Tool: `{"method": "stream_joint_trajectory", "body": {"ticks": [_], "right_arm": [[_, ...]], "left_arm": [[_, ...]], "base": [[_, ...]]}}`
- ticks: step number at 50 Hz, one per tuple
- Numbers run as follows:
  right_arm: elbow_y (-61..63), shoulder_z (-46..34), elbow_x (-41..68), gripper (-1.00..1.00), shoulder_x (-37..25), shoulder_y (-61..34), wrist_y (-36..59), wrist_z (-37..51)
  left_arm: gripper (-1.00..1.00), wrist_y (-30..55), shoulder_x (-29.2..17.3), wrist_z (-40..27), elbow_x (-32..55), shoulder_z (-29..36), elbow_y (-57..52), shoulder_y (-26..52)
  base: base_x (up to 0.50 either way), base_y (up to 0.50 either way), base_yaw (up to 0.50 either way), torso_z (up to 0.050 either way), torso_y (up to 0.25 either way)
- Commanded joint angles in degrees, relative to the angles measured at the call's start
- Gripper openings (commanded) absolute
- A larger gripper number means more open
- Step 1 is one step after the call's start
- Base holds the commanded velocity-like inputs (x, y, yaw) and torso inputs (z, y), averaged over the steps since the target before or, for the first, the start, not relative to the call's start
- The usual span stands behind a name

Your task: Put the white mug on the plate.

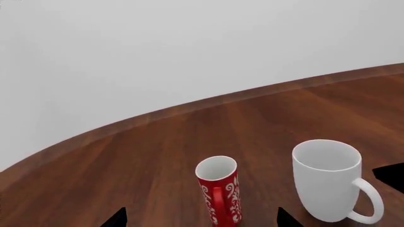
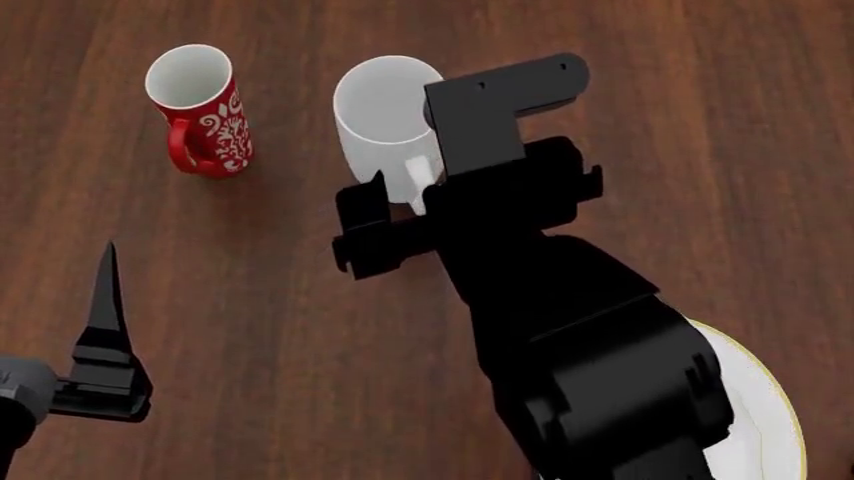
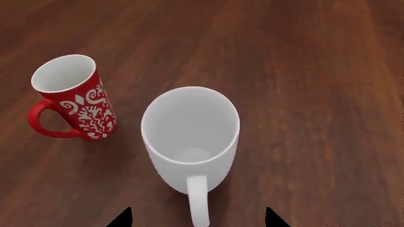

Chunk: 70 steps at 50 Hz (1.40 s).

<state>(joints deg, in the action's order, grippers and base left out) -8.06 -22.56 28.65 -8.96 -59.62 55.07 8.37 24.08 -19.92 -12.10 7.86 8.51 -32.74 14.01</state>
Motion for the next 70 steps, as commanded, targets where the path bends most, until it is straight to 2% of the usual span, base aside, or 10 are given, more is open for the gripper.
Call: {"method": "stream_joint_trajectory", "body": {"ticks": [1,25,70], "right_arm": [[-2.7,-0.8,-0.3,1.0,0.4,-1.0,-1.3,-0.1],[-9.3,-3.3,-1.2,1.0,1.4,-3.3,-4.3,-0.7],[-18.3,-6.8,-0.7,1.0,3.3,-8.7,-3.3,-1.1]], "left_arm": [[1.0,0.4,-0.3,-0.3,0.1,0.1,-0.3,0.1],[1.0,-0.1,-0.4,-0.6,0.3,0.4,0.5,0.4],[1.0,-1.1,-0.9,-1.5,0.6,0.7,1.0,-0.3]], "base": [[0.0,0.0,0.0,0.0,0.0],[0.0,0.0,0.0,0.0,0.0],[0.0,0.0,0.0,0.0,0.0]]}}
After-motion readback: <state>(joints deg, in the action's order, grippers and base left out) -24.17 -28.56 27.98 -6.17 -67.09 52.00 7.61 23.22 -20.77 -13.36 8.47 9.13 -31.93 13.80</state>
